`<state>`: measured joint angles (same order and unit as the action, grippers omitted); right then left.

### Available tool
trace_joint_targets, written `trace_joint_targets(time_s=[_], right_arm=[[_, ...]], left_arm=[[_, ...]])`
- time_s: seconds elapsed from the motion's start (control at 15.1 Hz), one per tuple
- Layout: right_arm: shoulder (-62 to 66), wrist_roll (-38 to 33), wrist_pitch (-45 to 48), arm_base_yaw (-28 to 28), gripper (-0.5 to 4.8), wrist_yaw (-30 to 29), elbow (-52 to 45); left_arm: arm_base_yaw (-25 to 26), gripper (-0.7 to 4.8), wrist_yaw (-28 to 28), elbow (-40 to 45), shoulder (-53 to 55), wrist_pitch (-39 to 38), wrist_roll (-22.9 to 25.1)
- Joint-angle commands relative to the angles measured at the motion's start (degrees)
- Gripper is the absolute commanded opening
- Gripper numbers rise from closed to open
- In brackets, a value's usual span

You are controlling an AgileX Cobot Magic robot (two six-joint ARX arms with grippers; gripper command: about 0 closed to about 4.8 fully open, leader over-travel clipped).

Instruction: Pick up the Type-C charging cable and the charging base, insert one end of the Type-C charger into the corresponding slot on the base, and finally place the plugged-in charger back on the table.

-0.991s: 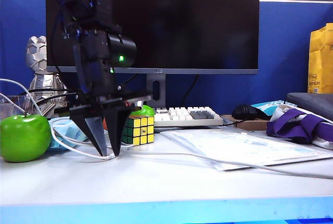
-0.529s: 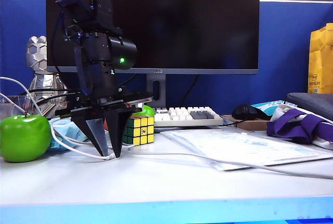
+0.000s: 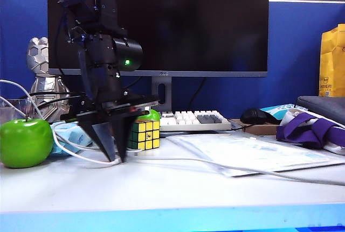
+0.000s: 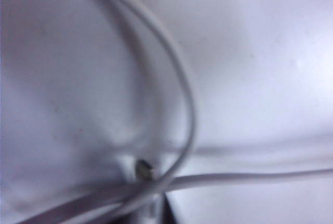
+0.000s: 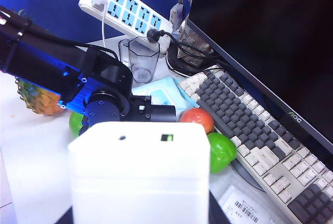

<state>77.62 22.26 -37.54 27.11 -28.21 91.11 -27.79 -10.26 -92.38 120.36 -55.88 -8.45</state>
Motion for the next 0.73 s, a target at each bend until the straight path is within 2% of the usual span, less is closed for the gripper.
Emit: trace_joint_targets(time_s=[0.07,0.2,0.4,0.46,0.53,0.73], right_arm=[[-0.42,-0.17,1.38,0.13,-0.05,-0.37,0.33],[-0.42,-0.17,1.44,0.13,-0.05,-0.33,0.33],[-0.48,-0.17,1.95,0.13,-0.05,1.14,0.33],[-0.48,-0.17,1.99,0.13,-0.05,3.23,0.33],[-0.5,-0.15,2.01,0.13,-0.05,4.85,0.33],[-1.05,0.42,2.4,0.11,-0.05,7.23,0.33]], left_arm=[[-0.07,-0.06,0.22,0.13,0.35,-1.03,4.24],[-0.07,-0.06,-0.7,0.07,0.33,-1.97,6.75],[-0.07,-0.06,-9.05,-2.54,-0.98,-9.53,11.58],[-0.07,-0.06,-11.85,-3.8,-2.14,-11.43,12.59],[-0.07,-0.06,-15.08,-4.81,-3.63,-12.07,13.18],[-0.04,-0.06,-31.08,-7.41,-10.51,-9.03,16.72]])
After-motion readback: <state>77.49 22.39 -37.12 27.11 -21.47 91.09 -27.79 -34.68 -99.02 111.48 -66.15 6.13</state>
